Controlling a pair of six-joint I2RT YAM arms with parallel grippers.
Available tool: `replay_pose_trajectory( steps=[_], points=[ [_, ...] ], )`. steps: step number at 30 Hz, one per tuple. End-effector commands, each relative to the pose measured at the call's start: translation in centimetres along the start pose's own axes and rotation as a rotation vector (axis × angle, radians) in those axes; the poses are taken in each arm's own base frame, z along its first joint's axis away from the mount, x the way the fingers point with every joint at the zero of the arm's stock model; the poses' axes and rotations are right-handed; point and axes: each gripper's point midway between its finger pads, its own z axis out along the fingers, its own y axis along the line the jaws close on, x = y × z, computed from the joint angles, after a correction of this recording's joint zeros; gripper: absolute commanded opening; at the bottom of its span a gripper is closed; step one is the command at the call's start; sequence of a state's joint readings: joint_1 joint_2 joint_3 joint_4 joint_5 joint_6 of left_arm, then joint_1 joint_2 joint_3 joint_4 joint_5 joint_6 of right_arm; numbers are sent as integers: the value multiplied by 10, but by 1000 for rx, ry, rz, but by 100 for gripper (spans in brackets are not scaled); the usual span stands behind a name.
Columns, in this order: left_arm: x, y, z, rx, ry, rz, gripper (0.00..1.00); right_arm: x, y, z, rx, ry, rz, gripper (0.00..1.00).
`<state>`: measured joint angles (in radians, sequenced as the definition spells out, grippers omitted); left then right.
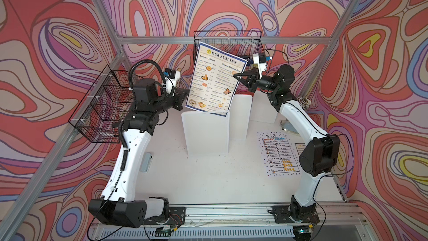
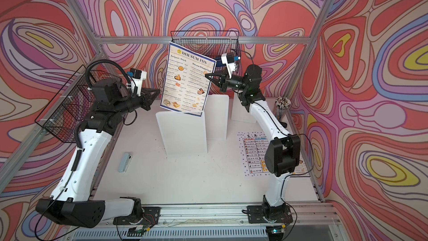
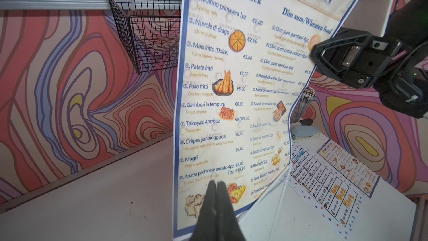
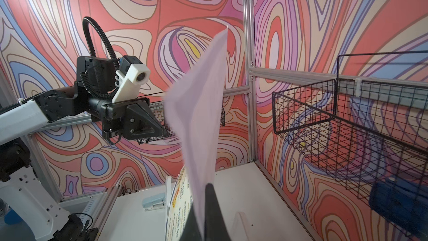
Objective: Insert the menus into the narrow rack
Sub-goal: Insert the menu into the narrow rack.
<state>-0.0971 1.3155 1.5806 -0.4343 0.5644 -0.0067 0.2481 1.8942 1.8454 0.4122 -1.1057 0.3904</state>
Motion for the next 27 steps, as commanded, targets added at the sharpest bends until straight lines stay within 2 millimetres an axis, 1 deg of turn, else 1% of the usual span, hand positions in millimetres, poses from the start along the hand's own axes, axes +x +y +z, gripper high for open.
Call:
replay_pose_trajectory(
  steps=[1, 6, 8, 10, 14, 19, 23, 27],
  points=[
    [1, 1, -7, -22, 13, -35, 5, 6, 3, 0, -22, 12, 10, 0],
    [2, 10, -13, -92, 0, -37, 33, 3, 13, 0, -98, 2, 31, 0],
    [-1, 12, -17, -116, -18, -43, 40, 1, 17, 1, -123, 1, 34, 0],
    [-3, 10, -19, -112, -31, -43, 45, -3, 20, 1, -139, 3, 29, 0],
    [-5, 8, -21, -105, -36, -46, 50, -7, 29, -1, -174, 6, 24, 0],
    [0, 0, -17, -49, -33, -3, 52, -11, 33, -2, -173, 1, 18, 0],
    [14, 0, -9, -4, -15, 46, 53, -15, 34, -2, -173, -2, 18, 0],
    [27, 1, -3, 53, -17, 54, 54, -14, 34, -2, -170, -4, 18, 0]
  ],
)
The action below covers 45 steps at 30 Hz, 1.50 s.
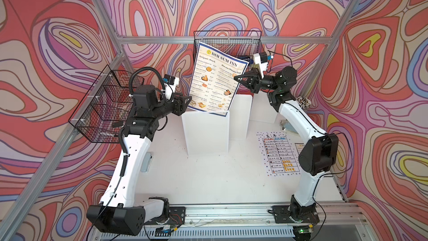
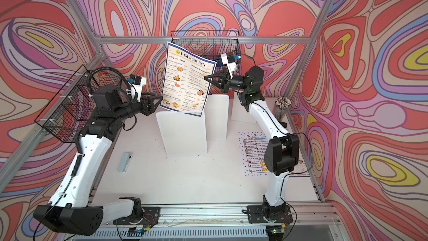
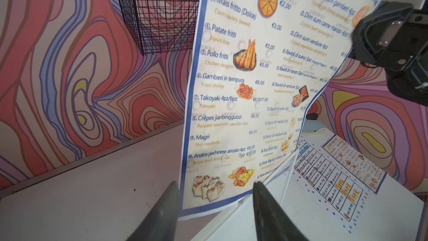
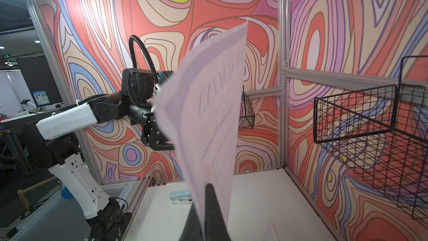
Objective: Insert the menus into the narrow rack
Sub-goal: Insert the menu into the narrow rack.
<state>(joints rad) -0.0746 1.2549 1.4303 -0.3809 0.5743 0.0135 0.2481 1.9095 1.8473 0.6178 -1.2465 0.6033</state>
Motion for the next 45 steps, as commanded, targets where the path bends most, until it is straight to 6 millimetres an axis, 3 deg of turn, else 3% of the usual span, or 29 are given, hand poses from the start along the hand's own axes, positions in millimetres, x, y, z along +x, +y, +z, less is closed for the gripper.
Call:
replay_pose_trajectory(
  steps=[1, 10, 16, 21, 26, 31, 45],
  points=[
    [-3, -4, 1, 73, -44, 54, 54, -5, 4, 1, -11, -4, -15, 0],
    [20, 21, 28, 119, 13, -9, 51, -4, 8, 0, -11, -5, -16, 0],
    [13, 21, 35, 167, -14, -7, 51, -4, 8, 0, -10, -5, -17, 0],
    [14, 19, 38, 191, -2, -22, 34, -3, 9, 1, -11, -6, -16, 0],
    [14, 17, 33, 185, -5, -17, 10, -2, 6, 2, -5, -5, -14, 0],
    [14, 12, 25, 173, -24, -17, 0, -1, 4, 2, 3, 0, -10, 0],
    [18, 3, 10, 161, -52, -1, 0, -5, 7, 3, -12, -14, -8, 0]
  ],
)
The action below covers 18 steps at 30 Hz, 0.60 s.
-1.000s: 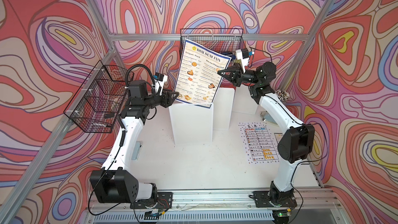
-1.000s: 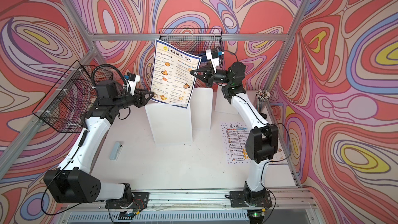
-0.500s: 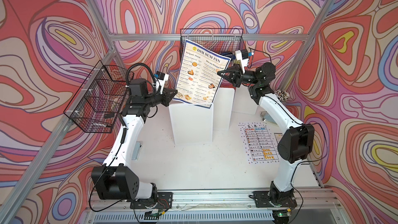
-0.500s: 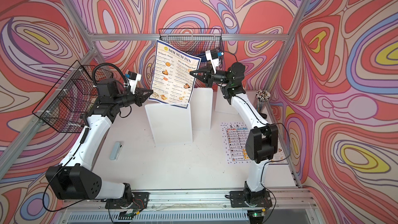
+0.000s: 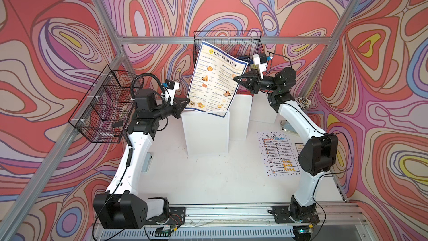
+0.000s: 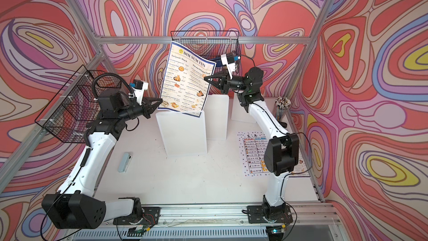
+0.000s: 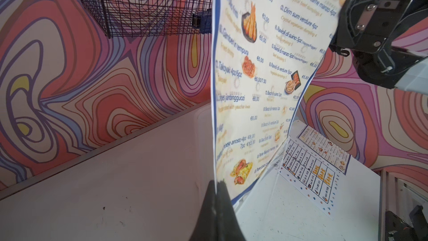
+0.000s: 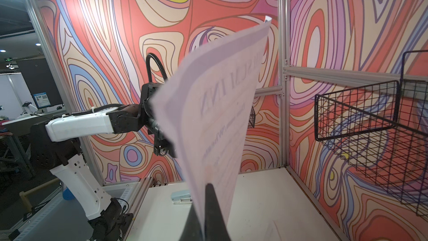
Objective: Insert the menus into the narrow rack
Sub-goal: Insert the menu into the narrow rack.
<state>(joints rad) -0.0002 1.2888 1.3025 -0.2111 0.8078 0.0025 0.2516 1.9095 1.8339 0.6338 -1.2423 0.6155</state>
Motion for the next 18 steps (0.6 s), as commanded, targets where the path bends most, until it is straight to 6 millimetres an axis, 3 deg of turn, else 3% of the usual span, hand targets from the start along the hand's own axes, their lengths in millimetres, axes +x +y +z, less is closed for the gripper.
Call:
replay_pose_trajectory(
  steps=[1, 10, 18],
  points=[
    [-5, -2, -4, -2, -26, 21, 0, -7, 6, 3, -14, -10, -16, 0],
    [-4, 0, -9, -38, -32, 37, 0, -5, 0, -4, 4, 4, -1, 0],
    [-8, 5, 0, -15, -35, 67, 0, -6, 1, -7, 60, 16, -21, 0]
  ],
)
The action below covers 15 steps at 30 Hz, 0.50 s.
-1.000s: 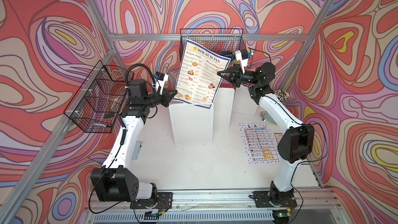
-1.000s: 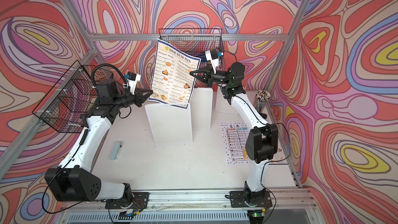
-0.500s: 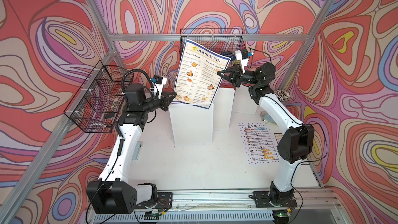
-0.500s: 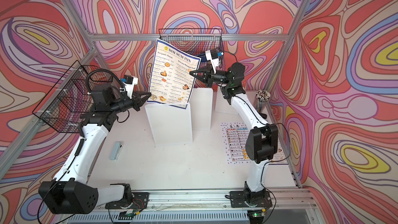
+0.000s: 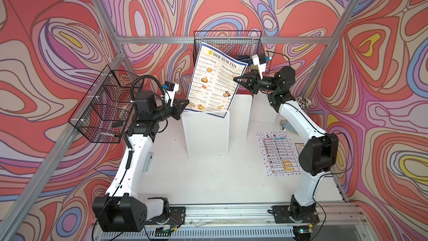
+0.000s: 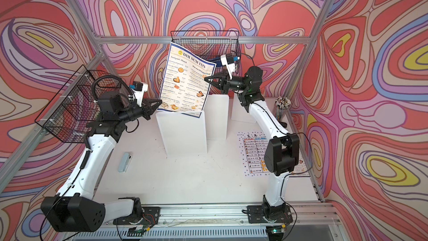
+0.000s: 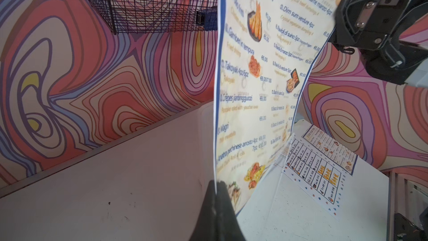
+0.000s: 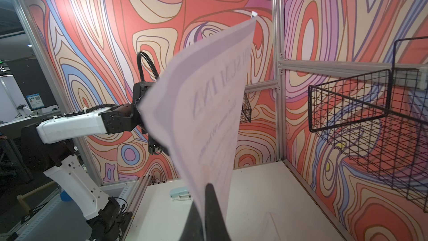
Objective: Insert the menus into the narrow rack
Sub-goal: Insert the menu into the narrow rack.
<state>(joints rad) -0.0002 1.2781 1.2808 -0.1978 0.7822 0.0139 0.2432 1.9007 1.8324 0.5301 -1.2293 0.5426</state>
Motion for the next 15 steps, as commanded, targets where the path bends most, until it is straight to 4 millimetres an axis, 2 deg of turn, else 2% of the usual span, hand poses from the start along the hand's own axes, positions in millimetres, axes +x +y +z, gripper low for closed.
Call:
replay_pose_trajectory(
  steps=[1, 6, 15],
  points=[
    [-13, 3, 2, 7, -46, 61, 0, -12, 10, -3, 28, -2, -42, 0],
    [-12, 3, 9, 41, -55, 61, 0, -11, 10, -3, 26, -3, -47, 0],
    [-12, -7, 2, 60, -94, 79, 0, -8, 9, 1, -11, -22, -42, 0]
  ],
)
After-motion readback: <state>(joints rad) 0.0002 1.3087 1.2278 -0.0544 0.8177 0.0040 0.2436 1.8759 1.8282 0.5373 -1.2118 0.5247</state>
